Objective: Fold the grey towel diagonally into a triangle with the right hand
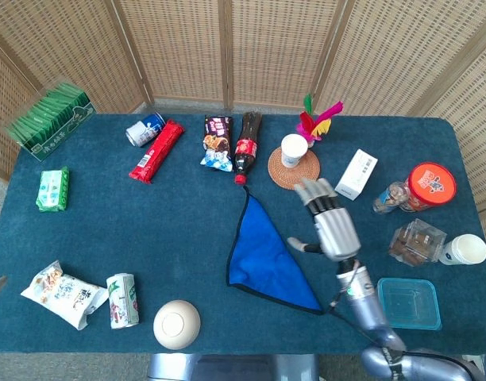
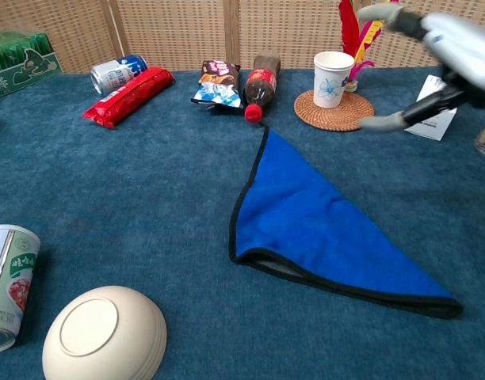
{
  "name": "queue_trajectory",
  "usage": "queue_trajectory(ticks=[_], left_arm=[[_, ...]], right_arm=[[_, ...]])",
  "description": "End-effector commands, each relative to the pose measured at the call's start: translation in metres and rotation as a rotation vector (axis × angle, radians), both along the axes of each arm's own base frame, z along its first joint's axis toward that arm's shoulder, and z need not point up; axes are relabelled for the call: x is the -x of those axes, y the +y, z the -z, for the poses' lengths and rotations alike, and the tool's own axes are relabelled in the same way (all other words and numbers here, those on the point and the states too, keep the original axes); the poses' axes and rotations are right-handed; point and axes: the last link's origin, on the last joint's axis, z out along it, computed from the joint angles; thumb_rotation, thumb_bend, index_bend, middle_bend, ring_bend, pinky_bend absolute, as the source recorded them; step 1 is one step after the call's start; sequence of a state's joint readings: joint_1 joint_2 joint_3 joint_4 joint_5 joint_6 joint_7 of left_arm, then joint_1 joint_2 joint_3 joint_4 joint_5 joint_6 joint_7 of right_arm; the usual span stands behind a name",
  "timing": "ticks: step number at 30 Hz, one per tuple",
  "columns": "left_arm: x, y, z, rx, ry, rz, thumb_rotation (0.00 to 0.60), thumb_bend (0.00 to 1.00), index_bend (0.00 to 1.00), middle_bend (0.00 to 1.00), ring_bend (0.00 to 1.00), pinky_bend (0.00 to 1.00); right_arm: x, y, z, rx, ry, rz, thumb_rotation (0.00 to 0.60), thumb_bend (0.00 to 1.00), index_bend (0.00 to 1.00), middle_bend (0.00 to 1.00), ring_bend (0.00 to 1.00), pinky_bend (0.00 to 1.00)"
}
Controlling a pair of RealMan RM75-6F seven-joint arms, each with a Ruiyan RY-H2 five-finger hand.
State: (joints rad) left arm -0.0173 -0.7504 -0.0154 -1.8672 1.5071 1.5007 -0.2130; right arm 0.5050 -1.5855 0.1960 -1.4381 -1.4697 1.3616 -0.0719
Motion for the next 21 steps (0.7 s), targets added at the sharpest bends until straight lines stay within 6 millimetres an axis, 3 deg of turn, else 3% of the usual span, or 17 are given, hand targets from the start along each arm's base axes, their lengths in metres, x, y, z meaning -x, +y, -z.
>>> queue_trajectory(ticks=[1, 4, 5, 8, 17, 21], left_arm=[[-0.001, -0.002, -0.001, -0.003, -0.002, 0.004, 0.6, 0.31, 0.0, 0.0, 0.0, 0.01], [-0.001, -0.002, -0.001, -0.004, 0.0, 0.004, 0.6, 0.31, 0.0, 0.0, 0.0, 0.01], [0.0, -0.002, -0.001, 0.001, 0.005, 0.004, 0.6, 0.31, 0.0, 0.0, 0.0, 0.01], [0.0, -0.003, 0.0, 0.02, 0.021, 0.001, 0.6, 0.3, 0.0, 0.0, 0.0, 0.0], [-0.002, -0.005, 0.002, 0.046, 0.028, 0.011, 0.6, 0.25, 0.0, 0.0, 0.0, 0.0], [-0.003, -0.008, 0.001, 0.04, 0.041, 0.02, 0.6, 0.22, 0.0, 0.0, 0.0, 0.0]], right_arm=[[0.054, 0.006, -0.045, 0.131, 0.062, 0.035, 0.518, 0.0, 0.06, 0.0, 0.0, 0.0], [0.076, 0.018, -0.062, 0.169, 0.132, 0.082, 0.521, 0.0, 0.06, 0.0, 0.0, 0.0], [0.091, 0.027, -0.073, 0.191, 0.219, 0.134, 0.521, 0.0, 0.06, 0.0, 0.0, 0.0], [0.103, 0.046, -0.091, 0.198, 0.283, 0.215, 0.519, 0.0, 0.05, 0.0, 0.0, 0.0], [0.115, 0.084, -0.118, 0.209, 0.257, 0.342, 0.512, 0.0, 0.04, 0.0, 0.0, 0.0], [0.115, 0.098, -0.12, 0.2, 0.275, 0.383, 0.594, 0.0, 0.04, 0.0, 0.0, 0.0]])
